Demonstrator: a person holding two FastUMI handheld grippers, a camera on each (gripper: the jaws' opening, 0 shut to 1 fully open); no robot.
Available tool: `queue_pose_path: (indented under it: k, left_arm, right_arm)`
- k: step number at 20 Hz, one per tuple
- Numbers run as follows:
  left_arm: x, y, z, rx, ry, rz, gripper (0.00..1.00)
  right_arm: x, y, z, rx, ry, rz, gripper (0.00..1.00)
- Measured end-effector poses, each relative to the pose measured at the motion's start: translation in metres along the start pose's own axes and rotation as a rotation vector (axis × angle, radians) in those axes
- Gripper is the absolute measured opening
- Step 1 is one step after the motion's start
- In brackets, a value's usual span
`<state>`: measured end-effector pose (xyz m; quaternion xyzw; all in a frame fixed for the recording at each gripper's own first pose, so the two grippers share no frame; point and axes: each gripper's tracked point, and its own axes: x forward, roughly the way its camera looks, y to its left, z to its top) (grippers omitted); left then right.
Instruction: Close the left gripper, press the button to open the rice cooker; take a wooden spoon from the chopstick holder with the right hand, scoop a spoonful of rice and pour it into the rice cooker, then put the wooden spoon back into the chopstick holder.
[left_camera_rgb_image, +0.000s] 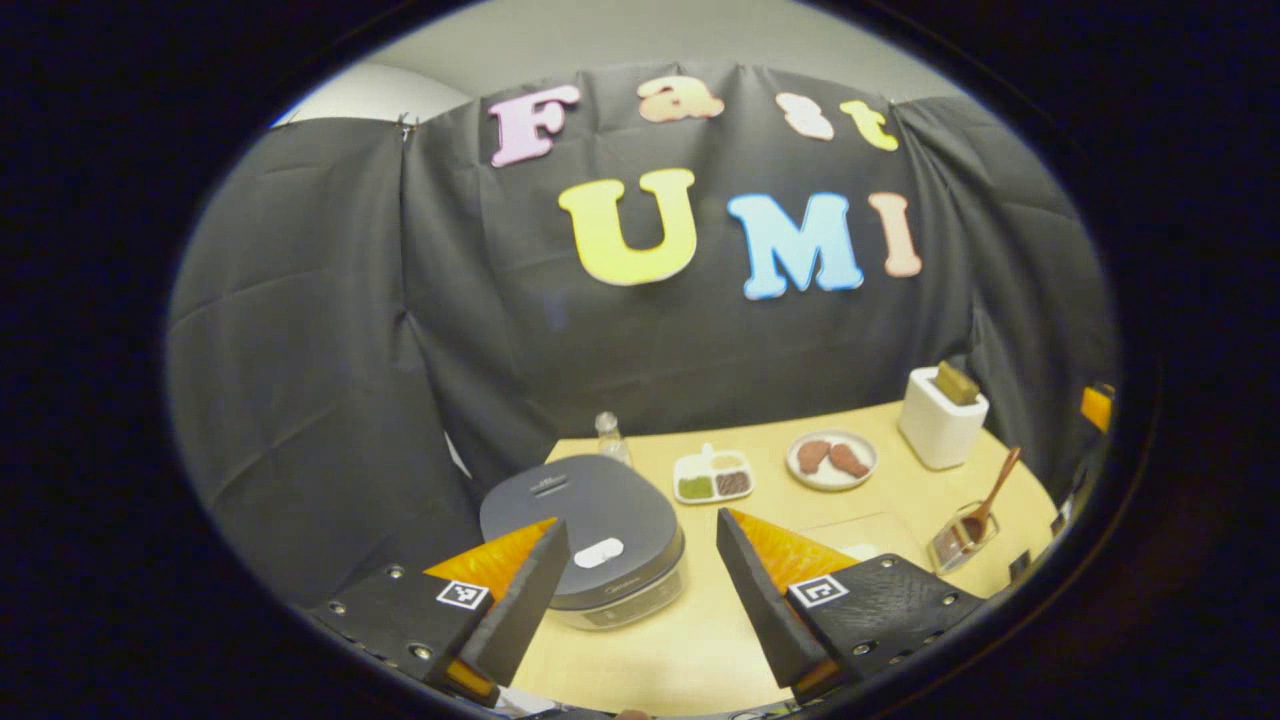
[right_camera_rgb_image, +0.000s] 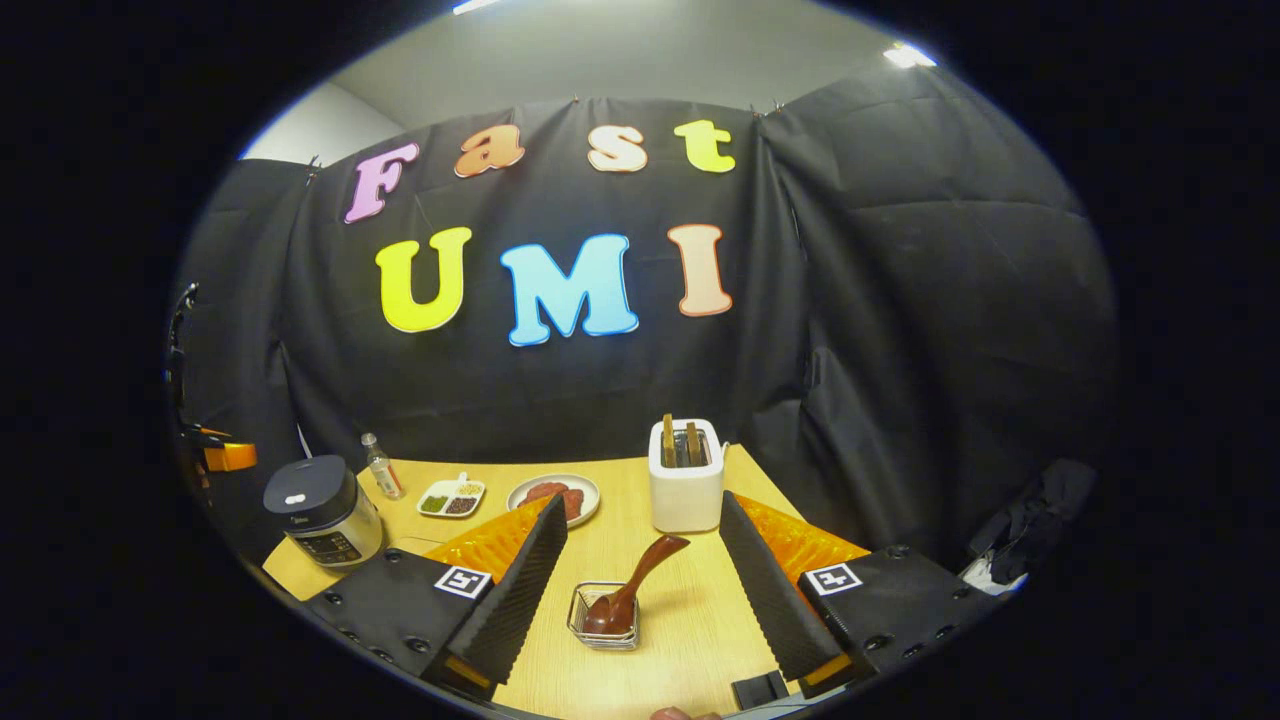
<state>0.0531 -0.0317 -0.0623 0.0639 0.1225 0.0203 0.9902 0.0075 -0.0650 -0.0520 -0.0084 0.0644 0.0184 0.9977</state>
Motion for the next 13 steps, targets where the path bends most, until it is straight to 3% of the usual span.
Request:
queue_pose_path:
  k: [3,6,13]
  left_arm:
    - [-0.053,-0.004,0.037,-0.057,-0.111,-0.014,0.93]
    - [-0.094,-0.001,0.05,-0.037,-0.201,0.002,0.92]
    - [-0.11,-0.045,0.014,-0.049,-0.187,-0.117,0.92]
  right_arm:
    - [-0.026,0.004,0.015,0.002,-0.054,0.0,0.98]
    - [-0.05,0.004,0.017,0.007,-0.085,-0.009,0.98]
    - [-0.081,-0.003,0.004,0.023,-0.091,-0.058,0.98]
